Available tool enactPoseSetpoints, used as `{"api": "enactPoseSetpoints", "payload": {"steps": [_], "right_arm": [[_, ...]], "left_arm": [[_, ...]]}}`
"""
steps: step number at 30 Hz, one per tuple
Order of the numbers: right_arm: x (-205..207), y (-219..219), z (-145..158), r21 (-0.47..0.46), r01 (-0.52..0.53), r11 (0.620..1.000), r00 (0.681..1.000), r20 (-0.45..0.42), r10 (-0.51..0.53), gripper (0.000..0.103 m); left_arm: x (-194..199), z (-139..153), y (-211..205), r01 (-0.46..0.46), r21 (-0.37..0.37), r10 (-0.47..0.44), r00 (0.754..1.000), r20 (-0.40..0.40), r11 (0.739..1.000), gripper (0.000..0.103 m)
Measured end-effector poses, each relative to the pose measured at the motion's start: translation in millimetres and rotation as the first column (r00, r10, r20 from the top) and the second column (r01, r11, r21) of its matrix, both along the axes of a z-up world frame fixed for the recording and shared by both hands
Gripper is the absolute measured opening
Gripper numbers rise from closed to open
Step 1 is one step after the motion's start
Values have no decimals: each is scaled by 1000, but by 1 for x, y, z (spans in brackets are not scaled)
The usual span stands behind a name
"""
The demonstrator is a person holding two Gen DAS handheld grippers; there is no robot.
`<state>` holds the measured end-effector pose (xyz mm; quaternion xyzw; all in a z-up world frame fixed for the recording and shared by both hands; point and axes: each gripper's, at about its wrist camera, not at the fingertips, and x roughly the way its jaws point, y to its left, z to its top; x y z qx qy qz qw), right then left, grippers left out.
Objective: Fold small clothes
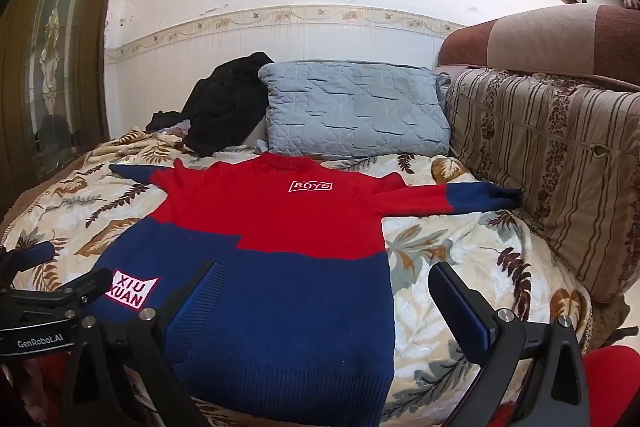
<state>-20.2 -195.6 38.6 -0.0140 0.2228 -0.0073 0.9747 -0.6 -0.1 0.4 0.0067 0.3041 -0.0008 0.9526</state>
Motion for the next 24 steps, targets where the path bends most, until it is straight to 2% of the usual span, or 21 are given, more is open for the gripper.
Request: {"api": "enactPoseSetpoints", "payload": {"steps": [24], "right_arm": [[0, 1, -1, -1, -6, 1000, 1000, 3, 6, 103]], "left_arm": [[0, 0, 0, -1, -5, 1, 1000, 0, 1000, 103]]}}
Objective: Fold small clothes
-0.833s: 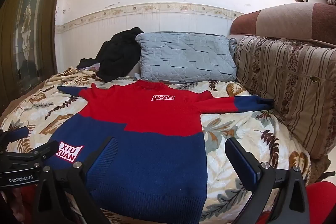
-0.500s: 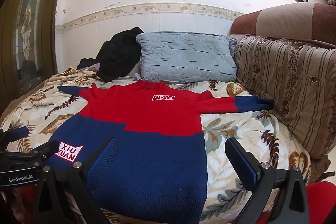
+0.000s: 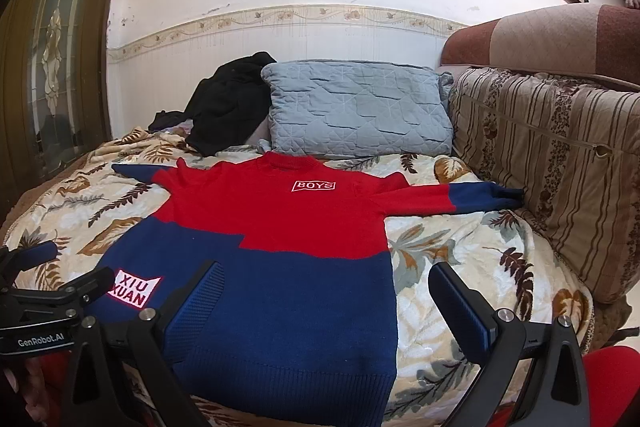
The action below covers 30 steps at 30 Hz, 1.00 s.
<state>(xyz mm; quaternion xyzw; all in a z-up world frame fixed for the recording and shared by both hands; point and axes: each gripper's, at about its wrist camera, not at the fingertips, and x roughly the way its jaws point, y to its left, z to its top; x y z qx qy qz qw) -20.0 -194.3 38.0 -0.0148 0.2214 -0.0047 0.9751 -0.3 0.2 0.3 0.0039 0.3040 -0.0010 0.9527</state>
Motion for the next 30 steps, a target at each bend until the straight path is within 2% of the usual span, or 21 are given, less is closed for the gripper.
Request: {"api": "enactPoseSetpoints", "payload": {"steps": [30], "right_arm": [[0, 1, 1, -1, -5, 1000, 1000, -2, 5, 103]], "left_arm": [[0, 0, 0, 0, -3, 0, 1000, 1, 1000, 103]]}}
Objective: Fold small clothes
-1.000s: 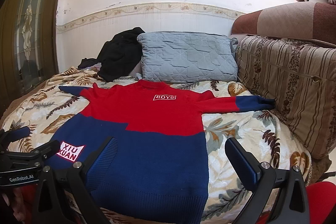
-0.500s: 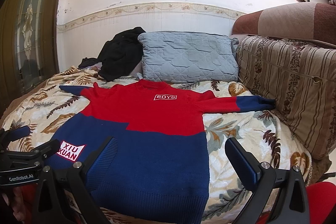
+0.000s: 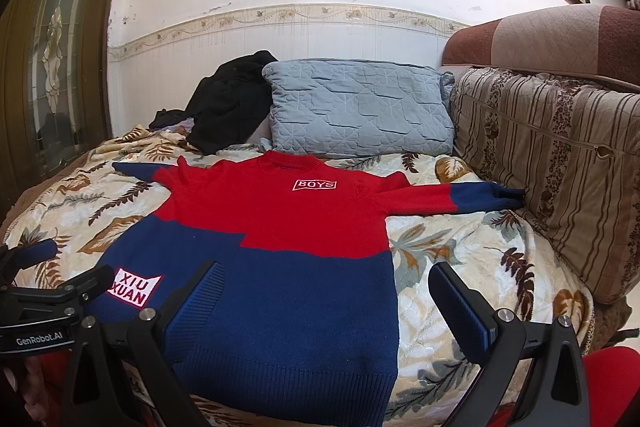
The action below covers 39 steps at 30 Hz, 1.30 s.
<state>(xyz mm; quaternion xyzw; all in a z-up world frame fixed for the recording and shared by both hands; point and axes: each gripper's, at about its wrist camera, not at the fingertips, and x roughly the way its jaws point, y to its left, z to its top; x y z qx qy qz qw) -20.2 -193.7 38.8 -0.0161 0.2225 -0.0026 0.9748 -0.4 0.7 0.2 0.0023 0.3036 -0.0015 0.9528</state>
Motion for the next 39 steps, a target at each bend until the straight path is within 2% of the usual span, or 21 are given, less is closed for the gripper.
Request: {"api": "enactPoseSetpoints", "payload": {"steps": [12, 21, 31, 39], "right_arm": [[0, 0, 0, -1, 0, 1000, 1000, -2, 0, 103], [3, 0, 2, 6, -4, 1000, 1000, -1, 4, 103], [20, -2, 12, 36, 1, 999, 1000, -10, 0, 103], [48, -12, 23, 43, 29, 999, 1000, 8, -29, 103]], "left_arm": [[0, 0, 0, 2, -2, -2, 1000, 0, 1000, 103], [-3, 11, -6, 1, -7, -1, 1000, 4, 1000, 103], [18, 22, -4, 9, -6, -9, 1000, 21, 1000, 103], [50, 29, 0, 30, 4, -30, 998, 46, 1000, 103]]}}
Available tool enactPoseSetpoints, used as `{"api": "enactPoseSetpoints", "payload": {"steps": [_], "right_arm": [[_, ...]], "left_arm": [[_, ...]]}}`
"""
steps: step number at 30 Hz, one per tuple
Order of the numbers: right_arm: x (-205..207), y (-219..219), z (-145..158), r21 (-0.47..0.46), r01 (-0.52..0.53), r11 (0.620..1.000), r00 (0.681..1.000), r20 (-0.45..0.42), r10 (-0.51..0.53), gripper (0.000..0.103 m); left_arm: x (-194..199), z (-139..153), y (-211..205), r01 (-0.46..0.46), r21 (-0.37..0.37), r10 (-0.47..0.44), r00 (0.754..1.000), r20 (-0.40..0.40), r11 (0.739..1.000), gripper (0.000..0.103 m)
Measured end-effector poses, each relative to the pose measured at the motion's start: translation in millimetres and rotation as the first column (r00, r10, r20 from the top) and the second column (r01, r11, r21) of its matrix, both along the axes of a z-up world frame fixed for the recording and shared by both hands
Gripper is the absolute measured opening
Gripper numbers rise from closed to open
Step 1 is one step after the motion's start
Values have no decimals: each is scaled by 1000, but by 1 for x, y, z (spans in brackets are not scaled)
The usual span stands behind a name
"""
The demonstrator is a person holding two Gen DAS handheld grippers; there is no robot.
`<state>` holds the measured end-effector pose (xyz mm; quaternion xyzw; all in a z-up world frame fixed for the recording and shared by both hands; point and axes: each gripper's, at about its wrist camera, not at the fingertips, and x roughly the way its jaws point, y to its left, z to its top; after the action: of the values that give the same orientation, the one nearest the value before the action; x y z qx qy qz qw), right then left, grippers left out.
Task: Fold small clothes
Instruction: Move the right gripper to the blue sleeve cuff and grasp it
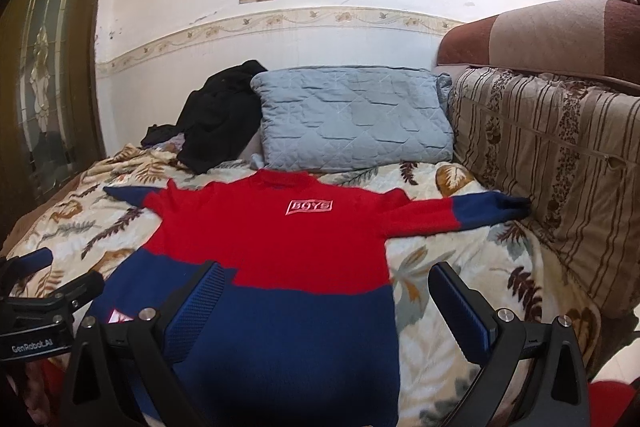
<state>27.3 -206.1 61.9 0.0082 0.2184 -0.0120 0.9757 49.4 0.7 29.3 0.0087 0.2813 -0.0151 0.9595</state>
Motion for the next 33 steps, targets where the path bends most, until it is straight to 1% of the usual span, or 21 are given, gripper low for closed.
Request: {"api": "enactPoseSetpoints", "payload": {"steps": [7, 11, 16, 19, 23, 25, 28, 31, 33], "right_arm": [[36, -20, 5, -8, 38, 999, 999, -1, -39, 103], [61, -43, 8, 0, 66, 998, 998, -7, -66, 103], [97, -90, 12, 9, 133, 991, 991, -26, -133, 103], [121, -130, 13, 0, 193, 981, 981, -33, -193, 103], [147, -177, 12, -4, 244, 970, 969, -50, -244, 103], [160, -197, 8, 6, 261, 965, 963, -68, -260, 103], [180, -234, -2, 50, 293, 955, 952, -109, -287, 103], [198, -266, -14, 84, 311, 947, 943, -153, -296, 103], [209, -289, -25, 100, 337, 936, 930, -187, -315, 103]], "left_arm": [[38, 5, -13, 26, -7, -26, 1000, 3, 1000, 103], [65, 9, -27, 53, -15, -52, 999, 8, 999, 103], [101, 13, -49, 96, -9, -96, 995, 17, 995, 103], [120, 13, -63, 113, -1, -113, 993, 19, 994, 103], [145, 8, -77, 124, -3, -124, 992, 9, 992, 103], [157, 4, -83, 127, -2, -127, 992, 4, 992, 103], [171, -2, -89, 128, -6, -128, 992, -11, 992, 103], [183, -9, -97, 130, -9, -130, 991, -21, 992, 103], [191, -13, -102, 132, -13, -132, 991, -30, 991, 103]]}}
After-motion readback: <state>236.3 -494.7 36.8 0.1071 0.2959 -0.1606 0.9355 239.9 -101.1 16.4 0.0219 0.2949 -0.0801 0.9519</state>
